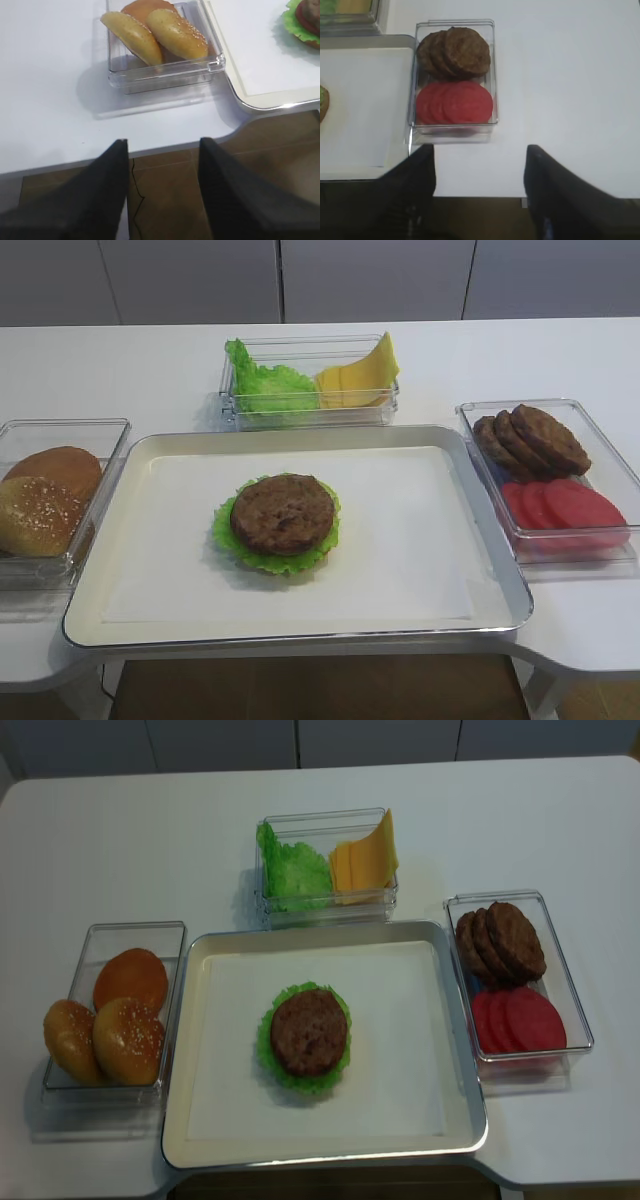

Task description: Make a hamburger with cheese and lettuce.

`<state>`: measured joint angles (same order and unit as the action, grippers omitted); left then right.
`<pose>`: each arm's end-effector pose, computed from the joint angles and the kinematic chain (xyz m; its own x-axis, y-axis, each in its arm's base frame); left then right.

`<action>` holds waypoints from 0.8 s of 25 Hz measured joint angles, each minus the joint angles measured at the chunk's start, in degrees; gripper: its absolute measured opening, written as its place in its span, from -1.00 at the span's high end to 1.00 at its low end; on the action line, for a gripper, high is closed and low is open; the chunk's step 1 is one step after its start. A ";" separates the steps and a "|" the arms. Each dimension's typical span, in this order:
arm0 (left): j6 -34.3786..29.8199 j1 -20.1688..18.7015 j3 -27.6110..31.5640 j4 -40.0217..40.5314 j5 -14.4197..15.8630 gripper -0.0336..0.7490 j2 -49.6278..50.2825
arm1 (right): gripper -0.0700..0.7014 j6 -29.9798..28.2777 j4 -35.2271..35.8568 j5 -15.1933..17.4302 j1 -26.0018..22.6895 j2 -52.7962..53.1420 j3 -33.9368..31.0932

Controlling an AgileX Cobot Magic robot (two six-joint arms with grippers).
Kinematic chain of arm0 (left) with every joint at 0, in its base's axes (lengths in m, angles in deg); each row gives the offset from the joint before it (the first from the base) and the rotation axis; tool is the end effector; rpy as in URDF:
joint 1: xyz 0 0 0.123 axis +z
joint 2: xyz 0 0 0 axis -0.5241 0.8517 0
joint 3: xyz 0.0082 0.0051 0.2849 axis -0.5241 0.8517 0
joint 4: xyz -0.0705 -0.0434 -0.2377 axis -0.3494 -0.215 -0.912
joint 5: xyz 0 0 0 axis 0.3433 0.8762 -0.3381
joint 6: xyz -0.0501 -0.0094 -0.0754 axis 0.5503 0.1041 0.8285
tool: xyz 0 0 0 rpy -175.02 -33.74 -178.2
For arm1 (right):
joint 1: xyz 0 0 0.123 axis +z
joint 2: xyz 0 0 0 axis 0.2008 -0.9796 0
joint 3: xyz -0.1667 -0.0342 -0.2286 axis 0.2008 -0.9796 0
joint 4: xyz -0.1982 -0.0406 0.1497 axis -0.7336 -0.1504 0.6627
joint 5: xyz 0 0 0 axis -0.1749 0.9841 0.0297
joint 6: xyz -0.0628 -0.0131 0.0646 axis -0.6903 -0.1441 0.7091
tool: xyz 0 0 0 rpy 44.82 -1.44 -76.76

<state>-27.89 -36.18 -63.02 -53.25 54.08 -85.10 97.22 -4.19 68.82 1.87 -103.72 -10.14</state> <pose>-0.0117 0.0044 0.2639 -0.5610 0.0273 -0.8274 0.0398 0.9992 0.0059 0.0974 0.0133 0.4000 -0.7366 -0.0036 -0.6763 -0.0373 0.9987 0.0353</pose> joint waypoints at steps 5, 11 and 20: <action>0.00 0.00 0.00 0.00 0.00 0.04 0.00 | -0.22 0.00 0.28 0.44 -0.10 11.96 -7.84; 0.00 0.00 0.00 0.00 0.00 0.04 0.00 | -0.20 -0.13 1.67 0.47 -3.27 21.61 -18.49; 0.00 0.00 0.00 0.00 0.00 0.04 0.00 | -0.15 -6.51 3.66 -2.24 -6.65 35.63 -29.71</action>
<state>-27.89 -36.18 -63.02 -53.25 54.08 -85.10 90.72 -0.53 66.58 -4.78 -68.09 -39.85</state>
